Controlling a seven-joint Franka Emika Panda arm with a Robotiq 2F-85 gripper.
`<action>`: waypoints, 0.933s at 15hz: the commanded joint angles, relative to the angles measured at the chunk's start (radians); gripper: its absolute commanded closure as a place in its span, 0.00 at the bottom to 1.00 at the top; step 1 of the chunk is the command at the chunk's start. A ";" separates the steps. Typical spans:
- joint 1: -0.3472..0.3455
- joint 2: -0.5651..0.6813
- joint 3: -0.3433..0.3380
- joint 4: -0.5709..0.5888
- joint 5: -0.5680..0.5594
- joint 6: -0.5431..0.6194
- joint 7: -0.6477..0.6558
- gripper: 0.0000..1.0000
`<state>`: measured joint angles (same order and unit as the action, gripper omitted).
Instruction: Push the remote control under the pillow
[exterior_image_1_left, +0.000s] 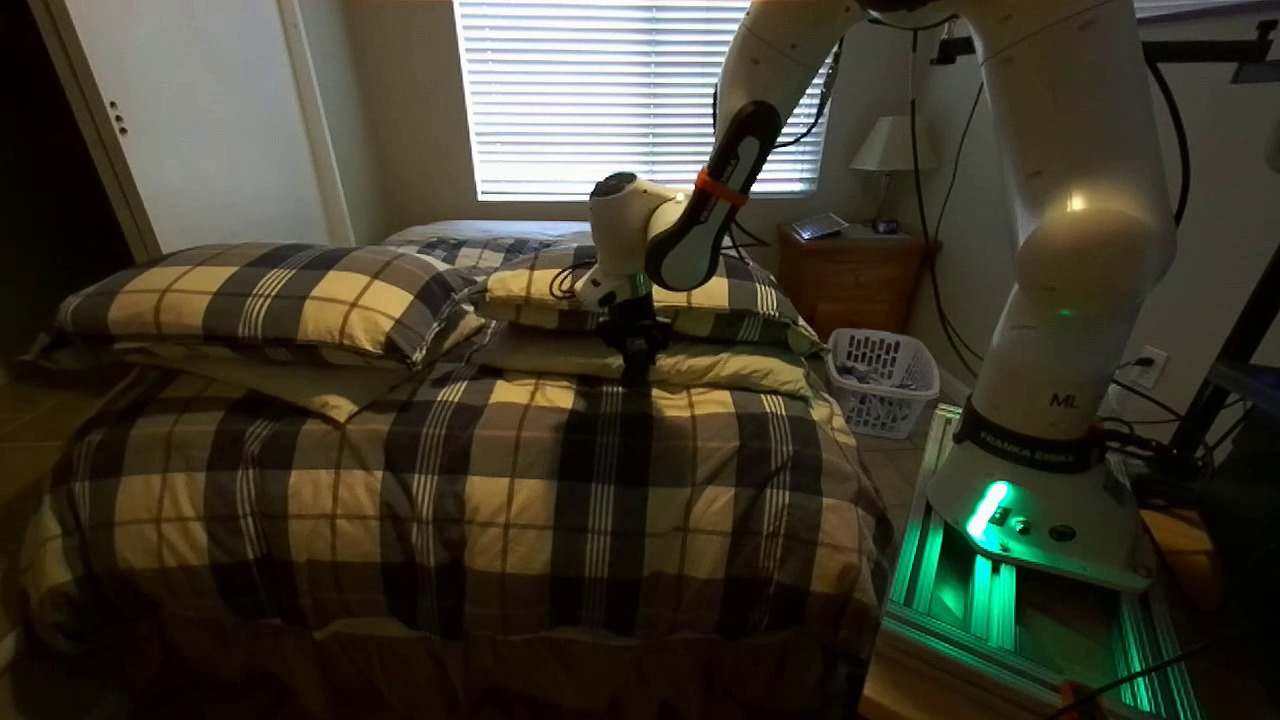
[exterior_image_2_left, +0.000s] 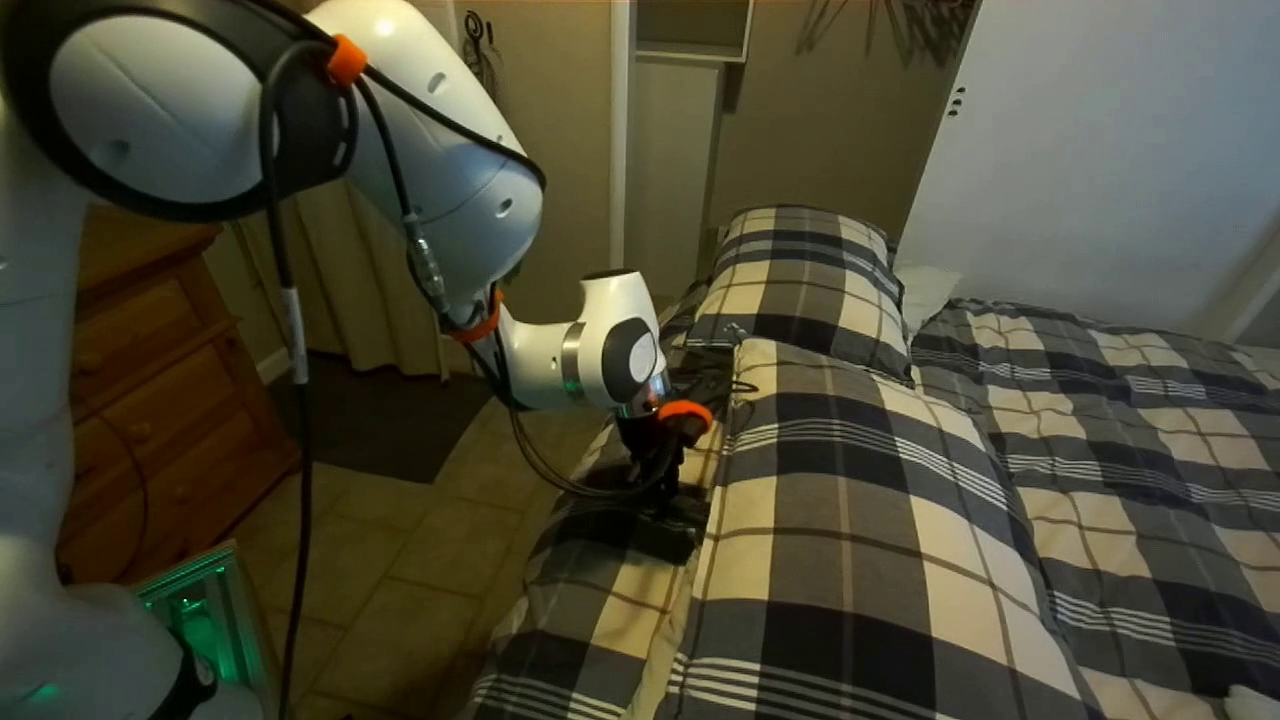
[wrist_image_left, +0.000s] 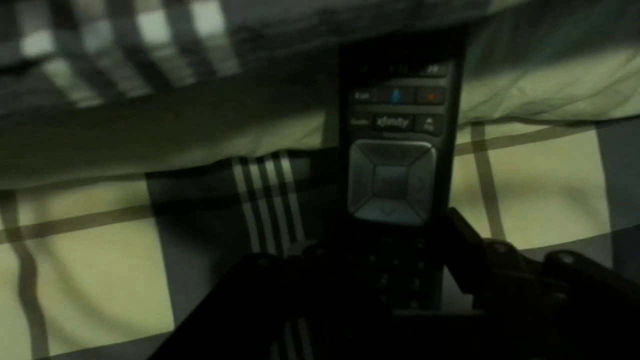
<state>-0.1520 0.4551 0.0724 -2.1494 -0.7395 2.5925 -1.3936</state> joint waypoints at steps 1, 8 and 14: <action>0.027 -0.001 -0.029 -0.001 0.045 -0.029 -0.016 0.47; 0.028 -0.001 -0.029 -0.001 0.081 -0.075 -0.030 0.47; 0.010 -0.006 -0.062 -0.035 0.017 0.065 -0.074 0.72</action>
<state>-0.1338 0.4618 0.0399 -2.1517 -0.6953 2.5584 -1.4156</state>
